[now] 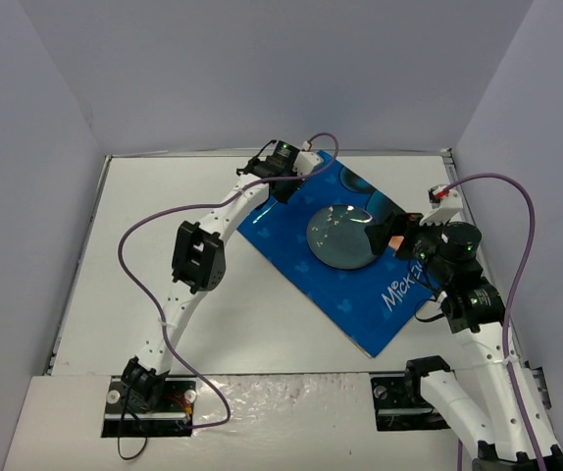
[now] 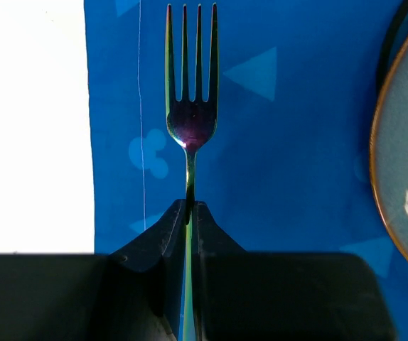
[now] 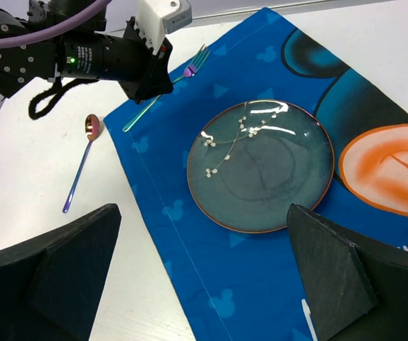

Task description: Set the dinner table for one person

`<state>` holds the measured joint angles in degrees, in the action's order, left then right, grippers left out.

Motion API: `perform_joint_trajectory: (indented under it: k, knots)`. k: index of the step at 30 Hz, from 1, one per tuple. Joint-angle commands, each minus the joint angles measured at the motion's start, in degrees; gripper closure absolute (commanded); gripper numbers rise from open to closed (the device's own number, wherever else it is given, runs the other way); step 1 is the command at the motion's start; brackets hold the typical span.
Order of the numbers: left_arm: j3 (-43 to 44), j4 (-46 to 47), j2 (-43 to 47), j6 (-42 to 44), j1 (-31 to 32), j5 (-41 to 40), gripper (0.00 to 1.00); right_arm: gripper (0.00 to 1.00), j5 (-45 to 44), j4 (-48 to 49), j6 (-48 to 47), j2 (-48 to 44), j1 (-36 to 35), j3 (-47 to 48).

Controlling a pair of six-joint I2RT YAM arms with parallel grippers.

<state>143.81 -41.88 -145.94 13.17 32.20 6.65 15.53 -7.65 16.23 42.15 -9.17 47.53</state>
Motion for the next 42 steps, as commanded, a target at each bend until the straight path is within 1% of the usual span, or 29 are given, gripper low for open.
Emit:
perform_joint_trajectory:
  k: [1, 13, 27, 30, 31, 34, 36, 39, 40, 42]
  knots:
    - [1.5, 6.5, 1.6, -0.9, -0.2, 0.3, 1.00, 0.00, 1.0, 2.8, -0.5, -0.3, -0.5, -0.4]
    - [1.3, 9.5, -1.3, -2.4, -0.5, 1.7, 1.00, 0.00, 0.5, 2.2, -0.6, -0.6, -0.5, -2.0]
    - [1.7, 10.1, -5.1, -2.9, -0.5, 2.2, 0.99, 0.00, 0.0, 2.2, -0.7, -0.8, -0.5, -3.6]
    - [1.4, 10.3, -5.4, -2.8, -0.5, 2.1, 0.89, 0.00, -0.2, 2.2, -0.8, -1.0, -0.5, -3.6]
    - [1.3, 10.3, -5.3, -2.7, -0.5, 1.9, 0.84, 0.00, -0.2, 2.1, -0.8, -1.0, -0.5, -3.5]
    - [0.6, 10.8, -4.1, -3.3, -0.5, 0.9, 0.60, 0.00, 0.0, 2.2, -0.9, -1.0, -0.5, -3.1]
    - [0.1, 11.1, -2.8, -4.1, -0.6, 0.1, 0.49, 0.00, 0.2, 2.1, -1.2, -0.9, -0.5, -2.7]
    - [-1.6, 12.3, 1.5, -6.5, -0.7, -2.6, 0.32, 0.00, 0.5, 2.1, -2.1, -1.1, -0.5, -2.1]
    - [-2.3, 12.8, 3.4, -7.9, -0.7, -3.8, 0.28, 0.00, 0.6, 2.0, -2.4, -1.2, -0.5, -2.0]
    - [-4.7, 13.4, 7.0, -10.8, -0.8, -7.3, 0.23, 0.00, 0.7, 2.0, -3.0, -1.5, -0.5, -1.7]
